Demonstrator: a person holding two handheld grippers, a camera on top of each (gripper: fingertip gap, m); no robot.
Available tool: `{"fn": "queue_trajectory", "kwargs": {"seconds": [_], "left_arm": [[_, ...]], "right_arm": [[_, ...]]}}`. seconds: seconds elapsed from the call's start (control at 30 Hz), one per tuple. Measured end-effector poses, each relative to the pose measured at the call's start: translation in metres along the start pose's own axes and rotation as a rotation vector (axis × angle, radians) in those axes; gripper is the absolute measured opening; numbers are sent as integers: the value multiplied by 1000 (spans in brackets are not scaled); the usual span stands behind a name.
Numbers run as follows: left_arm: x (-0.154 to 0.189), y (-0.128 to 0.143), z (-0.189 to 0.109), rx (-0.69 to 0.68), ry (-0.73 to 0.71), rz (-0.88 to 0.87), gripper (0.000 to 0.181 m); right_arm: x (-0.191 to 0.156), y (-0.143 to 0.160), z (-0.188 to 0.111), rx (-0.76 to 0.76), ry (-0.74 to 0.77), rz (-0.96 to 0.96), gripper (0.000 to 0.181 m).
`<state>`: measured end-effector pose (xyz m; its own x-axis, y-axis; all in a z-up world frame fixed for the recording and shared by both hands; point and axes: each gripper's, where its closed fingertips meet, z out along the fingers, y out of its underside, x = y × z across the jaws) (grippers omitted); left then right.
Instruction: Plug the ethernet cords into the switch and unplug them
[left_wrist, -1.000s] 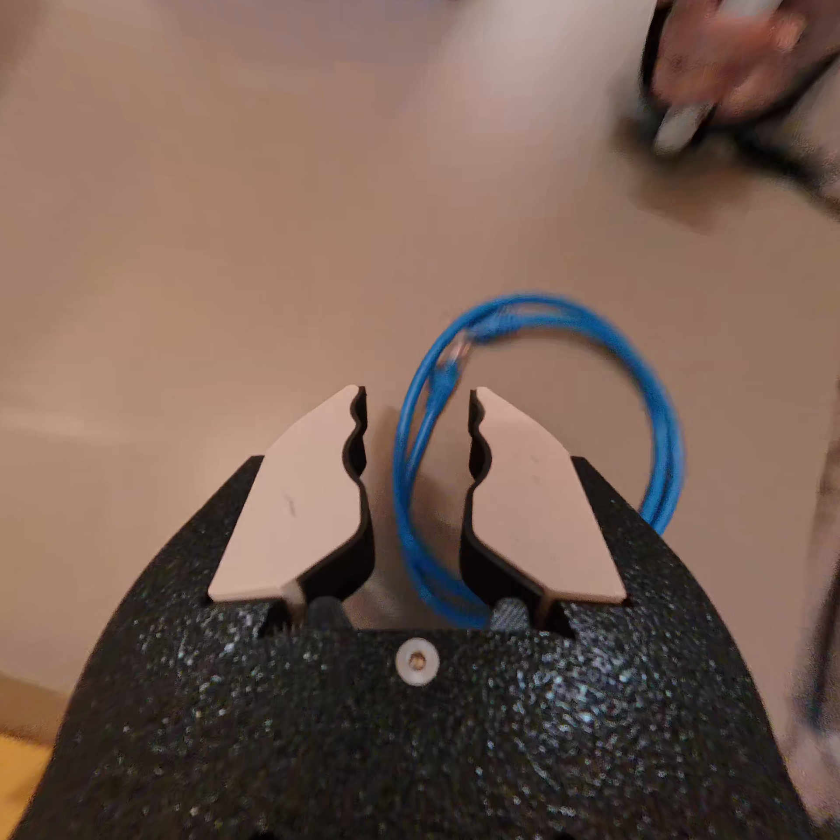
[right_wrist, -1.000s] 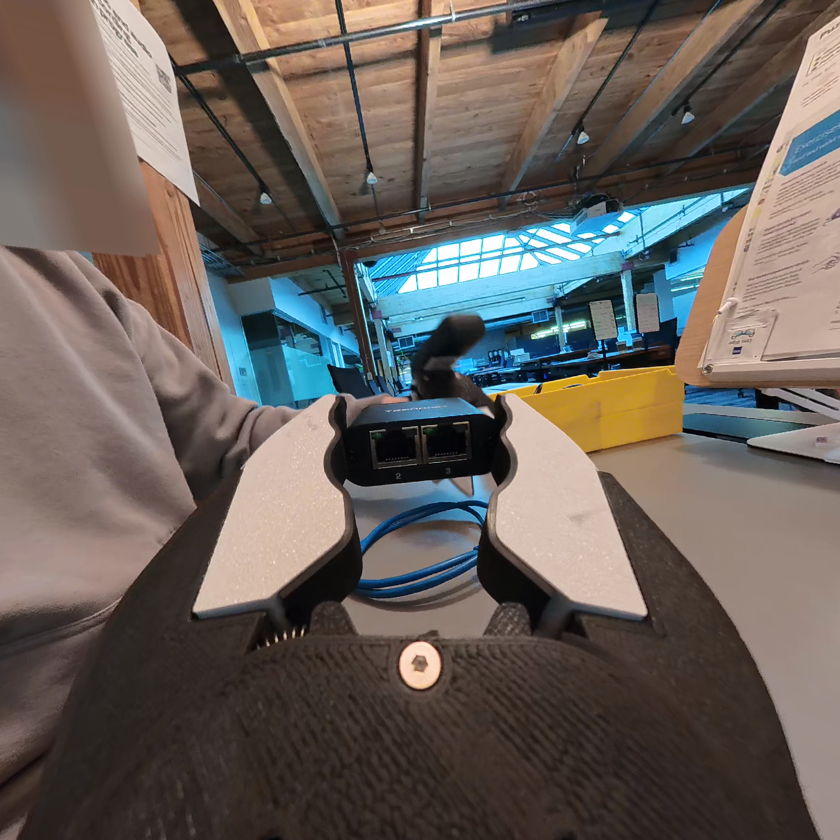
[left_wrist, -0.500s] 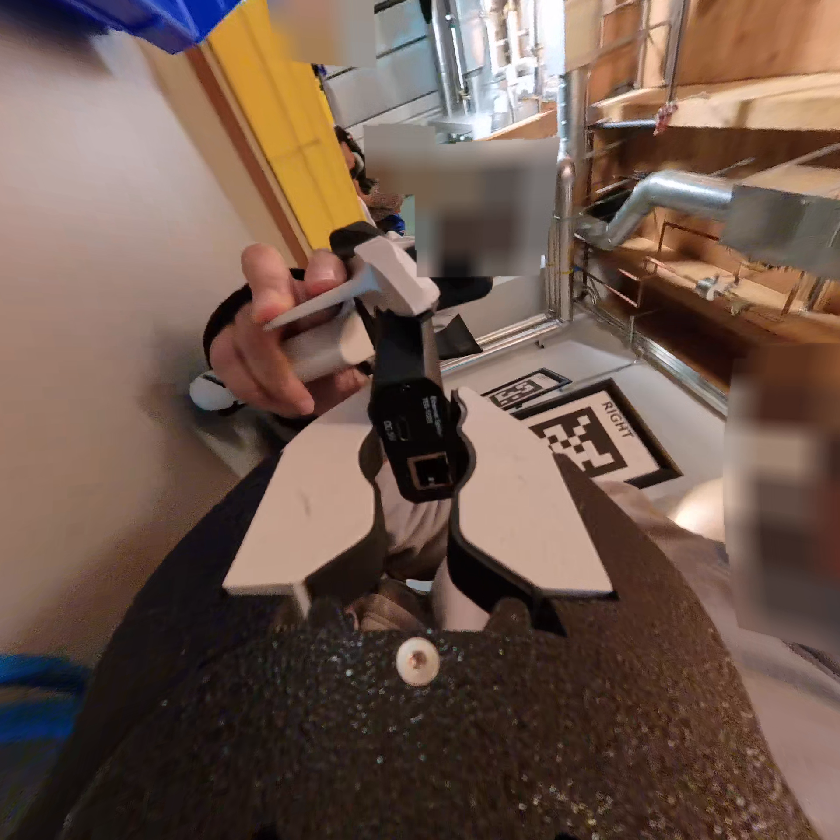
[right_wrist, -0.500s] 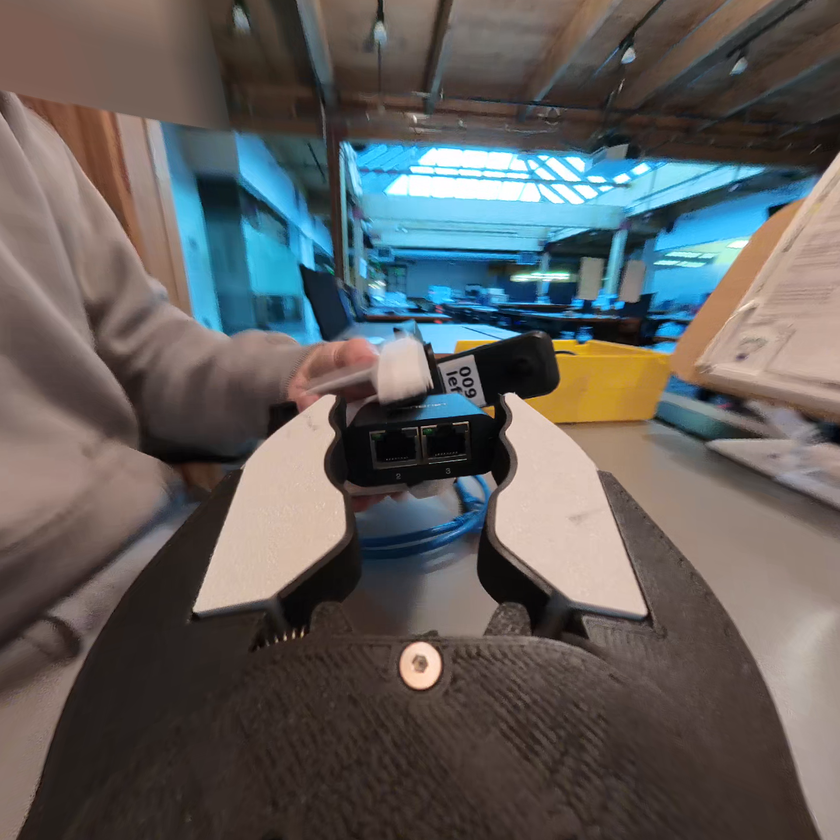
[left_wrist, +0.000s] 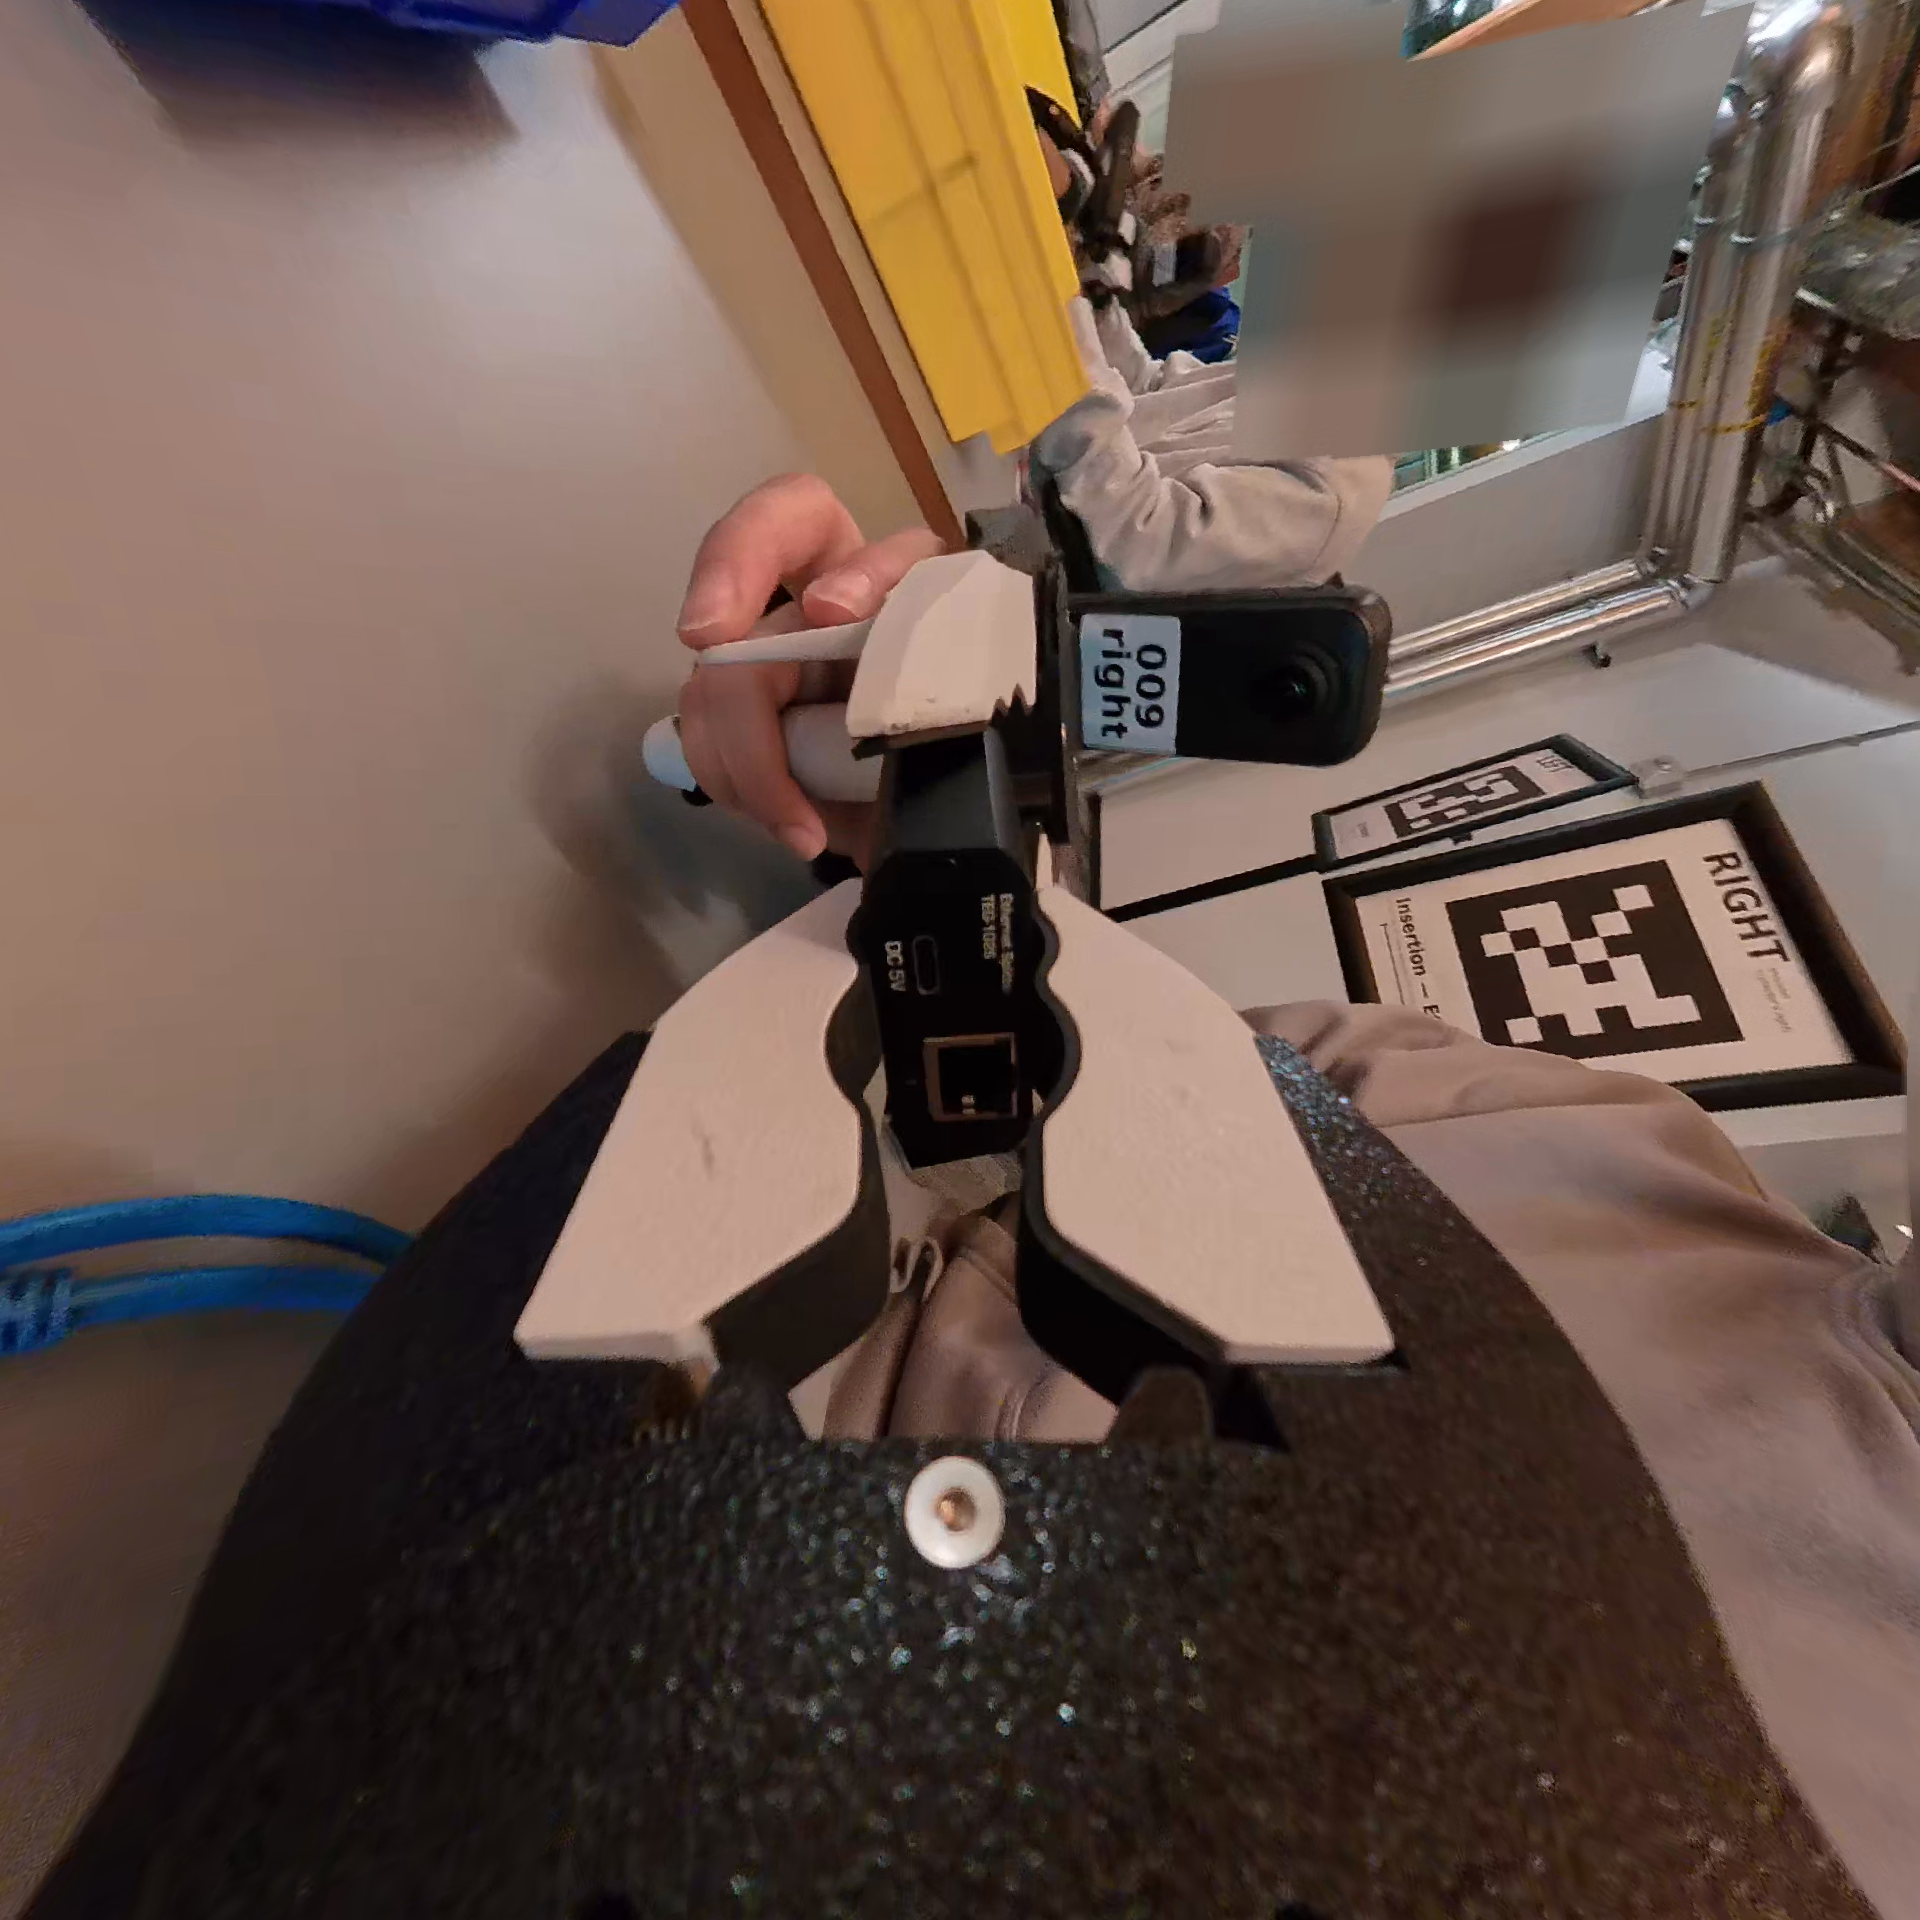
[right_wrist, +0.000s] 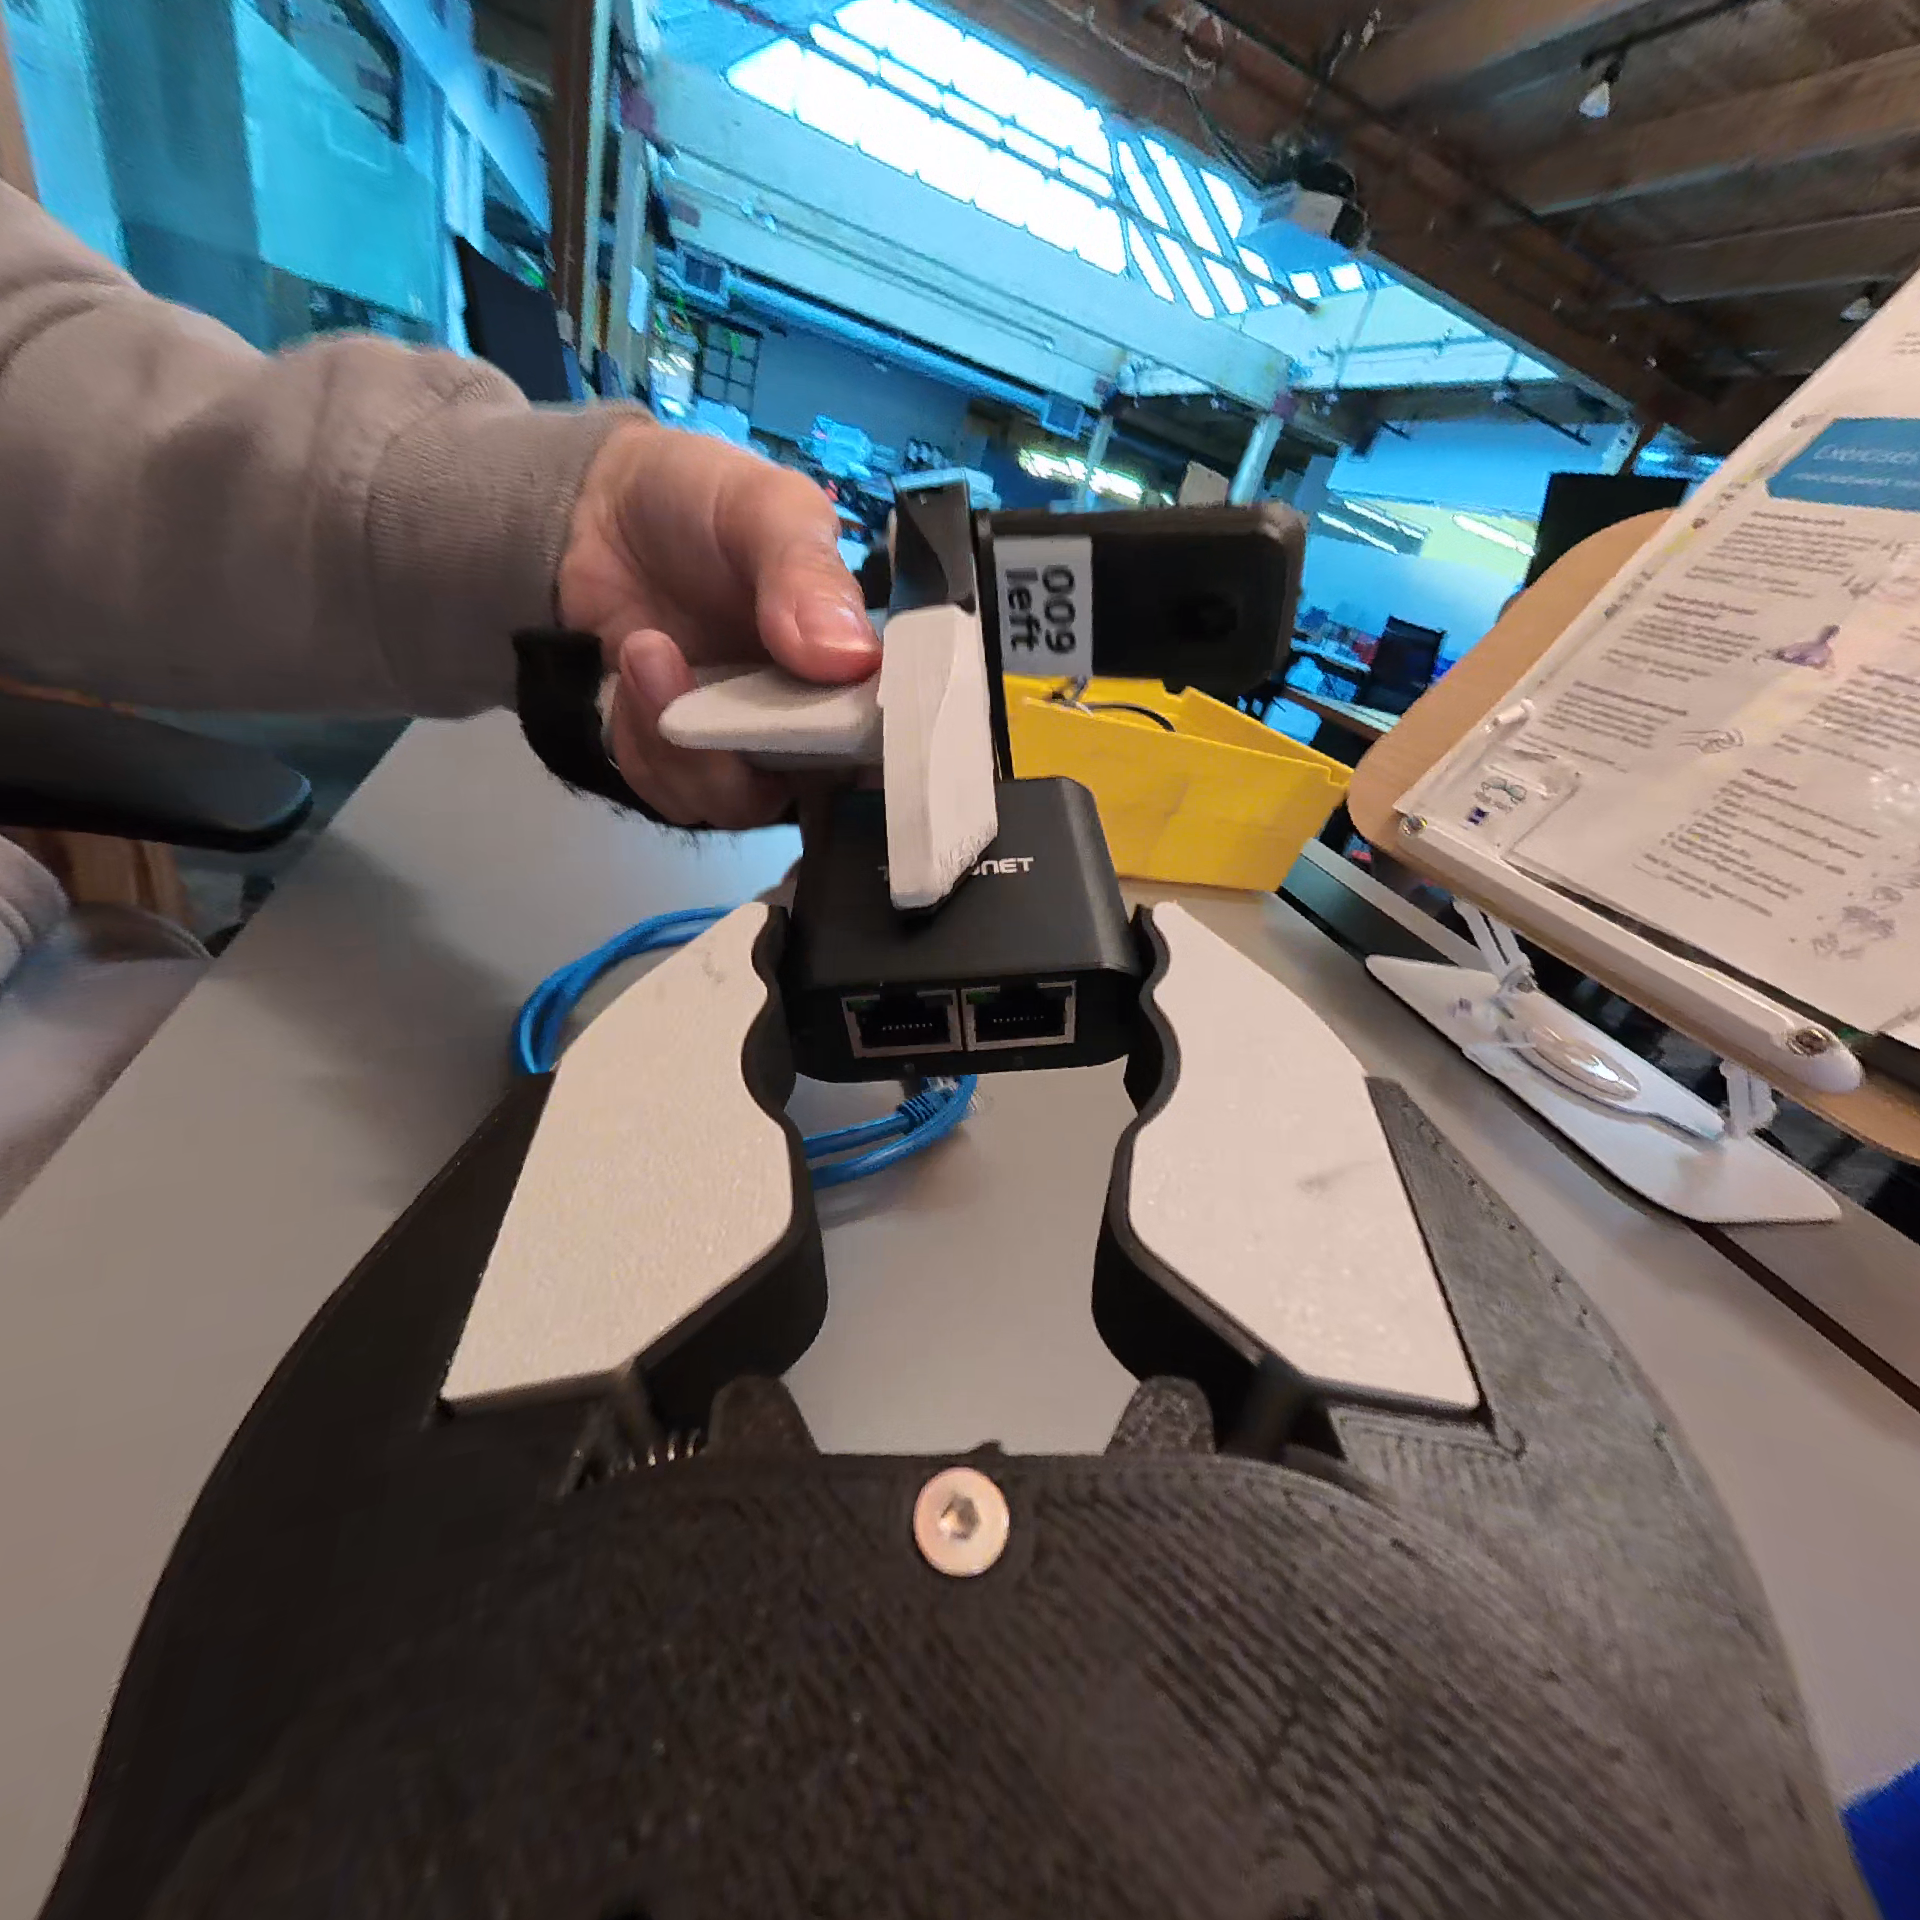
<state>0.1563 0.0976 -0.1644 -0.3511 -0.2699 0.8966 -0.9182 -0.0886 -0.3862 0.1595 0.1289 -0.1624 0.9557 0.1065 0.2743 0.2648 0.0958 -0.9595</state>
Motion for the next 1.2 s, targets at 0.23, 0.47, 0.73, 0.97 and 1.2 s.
{"fn": "queue_trajectory", "kwargs": {"seconds": [0.23, 0.47, 0.73, 0.97, 1.2], "left_arm": [[-6, -6, -6, 38, -36, 15, 25], [-27, -44, -74, 178, -341, 350, 43], [-97, 14, -95, -24, -700, 249, 35], [-123, 43, -58, -84, -749, 186, 34], [-130, 30, -48, -36, -808, 307, 29]], "right_arm": [[3, 8, 7, -56, 28, 63, 62], [38, 1, -22, 72, 128, 298, 63], [48, 13, -26, 61, 190, 308, 63], [45, 13, -25, 61, 166, 310, 62], [44, 11, -26, 72, 154, 315, 62]]}}
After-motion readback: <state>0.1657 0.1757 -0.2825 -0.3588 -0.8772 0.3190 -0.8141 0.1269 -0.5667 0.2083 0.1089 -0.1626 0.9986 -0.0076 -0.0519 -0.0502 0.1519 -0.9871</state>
